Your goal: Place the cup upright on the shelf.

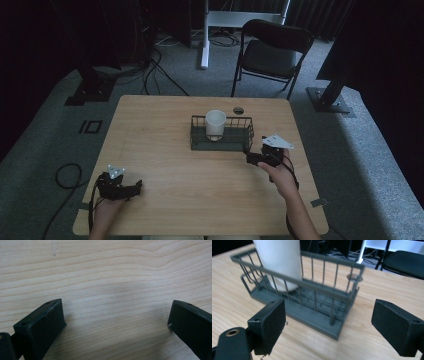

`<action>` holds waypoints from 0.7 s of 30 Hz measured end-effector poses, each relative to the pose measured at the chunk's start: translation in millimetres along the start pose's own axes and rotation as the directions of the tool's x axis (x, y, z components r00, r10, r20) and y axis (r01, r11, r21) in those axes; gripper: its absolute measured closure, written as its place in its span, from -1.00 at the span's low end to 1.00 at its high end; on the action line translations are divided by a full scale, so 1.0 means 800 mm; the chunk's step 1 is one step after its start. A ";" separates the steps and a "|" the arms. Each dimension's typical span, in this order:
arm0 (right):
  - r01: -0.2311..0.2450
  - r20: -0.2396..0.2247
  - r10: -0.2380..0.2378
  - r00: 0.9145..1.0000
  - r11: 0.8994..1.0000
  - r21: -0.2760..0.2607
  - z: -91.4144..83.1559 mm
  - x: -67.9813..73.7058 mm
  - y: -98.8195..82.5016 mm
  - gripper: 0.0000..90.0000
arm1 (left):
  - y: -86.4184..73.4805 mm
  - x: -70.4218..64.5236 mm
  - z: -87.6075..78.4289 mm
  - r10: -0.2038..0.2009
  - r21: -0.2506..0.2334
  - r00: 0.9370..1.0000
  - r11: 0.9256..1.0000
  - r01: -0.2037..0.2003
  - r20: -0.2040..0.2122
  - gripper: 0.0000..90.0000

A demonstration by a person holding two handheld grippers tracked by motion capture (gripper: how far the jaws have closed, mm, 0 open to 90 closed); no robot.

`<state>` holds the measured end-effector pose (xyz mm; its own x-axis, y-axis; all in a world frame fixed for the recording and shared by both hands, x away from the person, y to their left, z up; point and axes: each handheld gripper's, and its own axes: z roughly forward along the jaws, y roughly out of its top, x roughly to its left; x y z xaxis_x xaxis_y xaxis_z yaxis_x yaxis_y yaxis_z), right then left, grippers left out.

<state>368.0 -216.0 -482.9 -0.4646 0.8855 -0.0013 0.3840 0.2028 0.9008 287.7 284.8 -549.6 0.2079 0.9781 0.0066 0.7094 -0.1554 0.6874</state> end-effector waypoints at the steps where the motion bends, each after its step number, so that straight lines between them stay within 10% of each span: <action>1: 0.004 0.004 -0.004 1.000 1.000 0.005 -0.001 -0.002 -0.004 -0.73 | 0.000 0.000 0.000 0.001 0.000 1.000 1.000 -0.001 0.000 -0.98; 21: -0.036 0.085 0.030 0.996 0.996 0.080 -0.020 -0.032 -0.061 -0.73 | 0.000 0.000 0.000 0.002 0.000 1.000 1.000 -0.002 0.000 -0.98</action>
<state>348.7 -255.3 -520.0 -0.3835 0.9235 -0.0116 0.4631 0.2031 0.8627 287.7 285.0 -549.6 0.2093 0.9778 0.0085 0.7092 -0.1578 0.6871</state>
